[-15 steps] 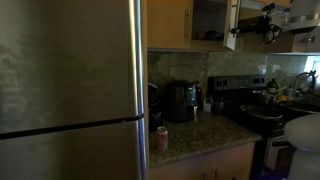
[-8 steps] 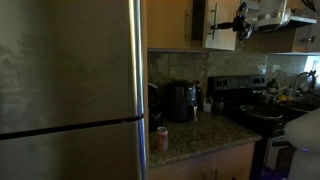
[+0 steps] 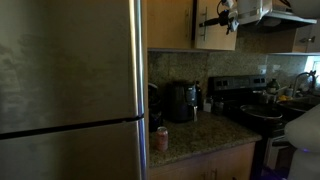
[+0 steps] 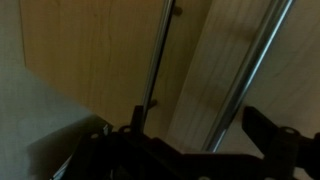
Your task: Close the open cabinet door
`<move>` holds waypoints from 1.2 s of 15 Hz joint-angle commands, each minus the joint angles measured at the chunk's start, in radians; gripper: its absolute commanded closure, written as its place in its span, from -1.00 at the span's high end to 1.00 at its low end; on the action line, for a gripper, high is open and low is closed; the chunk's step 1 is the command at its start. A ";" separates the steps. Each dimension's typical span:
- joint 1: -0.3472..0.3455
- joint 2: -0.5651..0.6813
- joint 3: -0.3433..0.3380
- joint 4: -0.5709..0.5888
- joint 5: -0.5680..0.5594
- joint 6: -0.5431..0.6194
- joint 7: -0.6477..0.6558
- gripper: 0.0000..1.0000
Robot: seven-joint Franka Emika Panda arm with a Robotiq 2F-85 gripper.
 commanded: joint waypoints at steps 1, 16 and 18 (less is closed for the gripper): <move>-0.050 -0.071 -0.010 -0.106 -0.255 -0.038 0.148 1.00; 0.036 -0.074 -0.176 -0.160 -0.269 -0.050 0.188 1.00; 0.035 -0.088 -0.180 -0.174 -0.268 -0.078 0.188 1.00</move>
